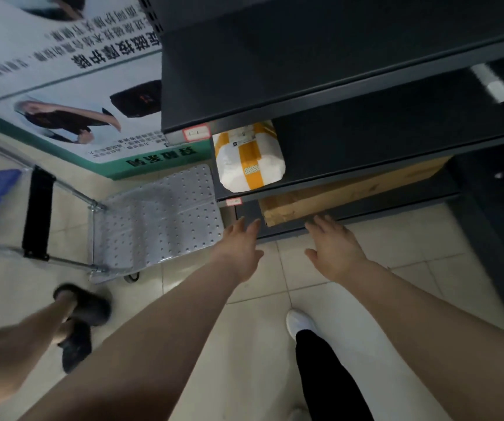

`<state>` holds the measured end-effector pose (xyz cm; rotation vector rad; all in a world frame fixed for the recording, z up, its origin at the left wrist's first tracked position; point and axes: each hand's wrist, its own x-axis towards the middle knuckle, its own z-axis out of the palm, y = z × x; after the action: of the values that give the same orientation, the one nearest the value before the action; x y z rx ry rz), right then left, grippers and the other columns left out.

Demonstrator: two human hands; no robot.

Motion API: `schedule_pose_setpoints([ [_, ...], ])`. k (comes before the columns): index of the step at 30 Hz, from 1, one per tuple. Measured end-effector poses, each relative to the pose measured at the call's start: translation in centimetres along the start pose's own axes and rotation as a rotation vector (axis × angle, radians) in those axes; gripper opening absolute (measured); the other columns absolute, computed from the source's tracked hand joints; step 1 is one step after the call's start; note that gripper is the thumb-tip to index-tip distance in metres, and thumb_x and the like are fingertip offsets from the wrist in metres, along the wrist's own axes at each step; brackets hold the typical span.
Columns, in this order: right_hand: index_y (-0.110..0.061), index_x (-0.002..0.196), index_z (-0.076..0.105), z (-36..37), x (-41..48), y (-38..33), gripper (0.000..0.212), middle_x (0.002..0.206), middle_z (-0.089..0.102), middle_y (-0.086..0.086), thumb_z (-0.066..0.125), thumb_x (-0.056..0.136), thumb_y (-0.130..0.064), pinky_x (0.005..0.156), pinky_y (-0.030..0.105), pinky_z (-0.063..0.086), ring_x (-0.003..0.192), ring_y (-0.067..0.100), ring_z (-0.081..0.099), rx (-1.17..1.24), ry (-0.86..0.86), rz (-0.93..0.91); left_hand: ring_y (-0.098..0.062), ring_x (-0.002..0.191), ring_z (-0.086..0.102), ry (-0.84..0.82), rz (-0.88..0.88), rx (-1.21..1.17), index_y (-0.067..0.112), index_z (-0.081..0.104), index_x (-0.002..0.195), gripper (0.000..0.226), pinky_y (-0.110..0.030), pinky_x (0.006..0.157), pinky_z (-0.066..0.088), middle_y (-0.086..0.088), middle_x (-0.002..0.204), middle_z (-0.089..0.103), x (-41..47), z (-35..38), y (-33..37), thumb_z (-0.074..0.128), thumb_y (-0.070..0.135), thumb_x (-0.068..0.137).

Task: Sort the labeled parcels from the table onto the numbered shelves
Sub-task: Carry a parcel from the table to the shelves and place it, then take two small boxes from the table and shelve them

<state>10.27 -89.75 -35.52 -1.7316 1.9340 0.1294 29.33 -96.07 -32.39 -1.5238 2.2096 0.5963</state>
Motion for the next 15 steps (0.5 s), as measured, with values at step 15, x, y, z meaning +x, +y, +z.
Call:
schedule_pose_setpoints([
  [15,-0.017,0.153,0.017,3.6,-39.5,7.0,0.059,0.161,0.008,0.006,0.039,0.101,-0.035,0.119,0.045,0.010,0.148,0.025,0.005,0.092,0.100,0.501,-0.030,0.146,0.015,-0.050,0.646,0.393,0.022,0.007,0.156,0.067,-0.046,0.114,0.029,-0.010,0.161,0.015,-22.8,4.5,19.5,0.044,0.035,0.101],
])
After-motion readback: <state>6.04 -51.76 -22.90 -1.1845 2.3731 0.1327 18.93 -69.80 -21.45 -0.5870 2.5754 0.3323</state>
